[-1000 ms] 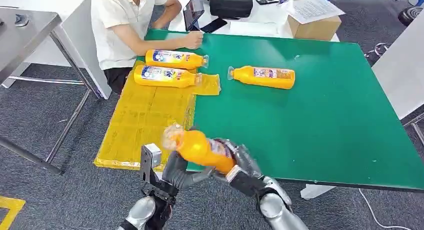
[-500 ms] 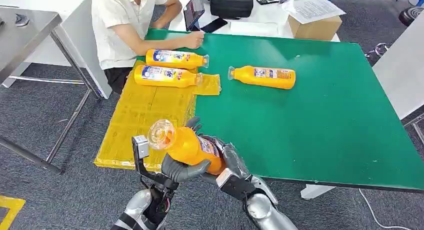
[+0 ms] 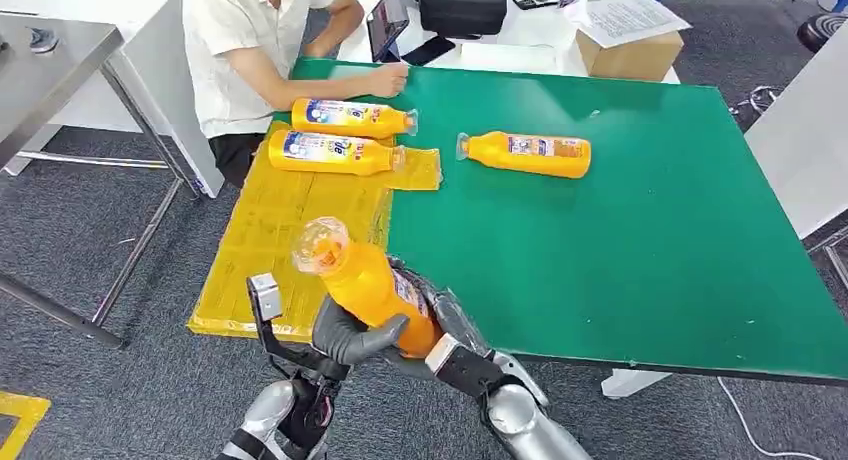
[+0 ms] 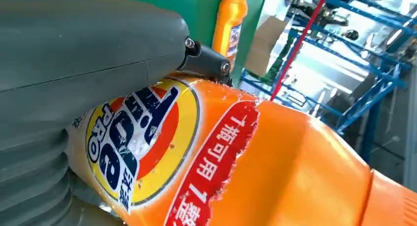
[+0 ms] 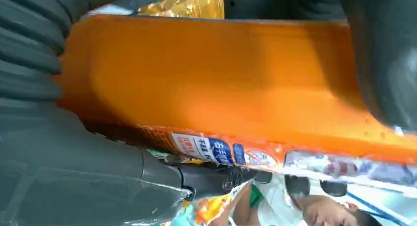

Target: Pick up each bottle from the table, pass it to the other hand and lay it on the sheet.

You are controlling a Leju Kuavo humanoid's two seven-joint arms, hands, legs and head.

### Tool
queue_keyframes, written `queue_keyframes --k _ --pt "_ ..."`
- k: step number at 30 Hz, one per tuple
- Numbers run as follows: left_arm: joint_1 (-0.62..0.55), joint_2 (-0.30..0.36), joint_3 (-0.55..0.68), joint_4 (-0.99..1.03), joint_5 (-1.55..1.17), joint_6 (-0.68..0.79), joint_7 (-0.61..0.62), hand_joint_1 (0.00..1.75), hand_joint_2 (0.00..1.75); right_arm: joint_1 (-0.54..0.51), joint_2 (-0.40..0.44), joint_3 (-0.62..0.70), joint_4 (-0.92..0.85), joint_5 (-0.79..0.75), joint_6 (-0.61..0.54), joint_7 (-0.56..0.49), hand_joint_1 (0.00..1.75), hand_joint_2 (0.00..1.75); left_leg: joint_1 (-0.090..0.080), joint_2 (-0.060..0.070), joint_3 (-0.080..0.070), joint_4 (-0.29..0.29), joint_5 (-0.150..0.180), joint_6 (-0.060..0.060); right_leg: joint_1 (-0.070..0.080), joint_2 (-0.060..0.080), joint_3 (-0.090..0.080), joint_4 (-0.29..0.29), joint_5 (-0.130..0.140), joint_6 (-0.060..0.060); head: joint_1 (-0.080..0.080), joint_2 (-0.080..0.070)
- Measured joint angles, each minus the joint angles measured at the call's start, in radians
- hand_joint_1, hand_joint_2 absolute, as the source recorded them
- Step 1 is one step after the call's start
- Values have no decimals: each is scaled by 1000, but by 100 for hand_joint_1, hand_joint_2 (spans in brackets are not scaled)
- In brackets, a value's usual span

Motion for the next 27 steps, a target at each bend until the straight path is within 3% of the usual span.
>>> queue_keyframes --k 8,14,18,20,21,22,23,27 --pt "6 -11 37 -21 79 13 24 175 175 -7 20 24 13 68 -90 -16 0 0 0 0 0 0 0 0 0 0 0 0 0 0 0 0" --pt "-24 -15 106 -11 127 181 37 175 175 -1 25 49 32 173 -304 -35 0 0 0 1 0 0 0 0 0 0 0 0 0 0 0 0" --pt "-36 -15 126 -1 126 191 38 173 175 1 26 62 43 179 -318 -36 0 0 0 0 0 0 0 0 0 0 0 0 0 0 0 0" --pt "-47 -15 132 10 103 262 36 98 175 4 27 62 46 160 -331 -37 0 0 0 0 0 0 0 0 0 0 0 0 0 0 0 0" --pt "-56 -14 136 25 84 331 32 145 175 6 30 62 46 134 -334 -40 0 0 0 0 0 0 0 0 0 0 0 0 0 0 1 0" --pt "-68 -12 143 46 69 398 24 162 175 10 35 62 45 114 -347 -45 0 0 0 0 0 0 0 0 0 0 0 0 0 0 0 0" --pt "-81 -7 148 74 53 449 10 173 175 15 41 62 43 111 -374 -48 0 0 0 0 -1 0 0 0 0 0 -1 0 0 0 0 0" --pt "-137 12 158 185 -74 586 -89 175 175 32 58 73 8 176 -577 -43 0 0 0 0 -1 0 0 0 0 0 -1 1 0 0 0 0"
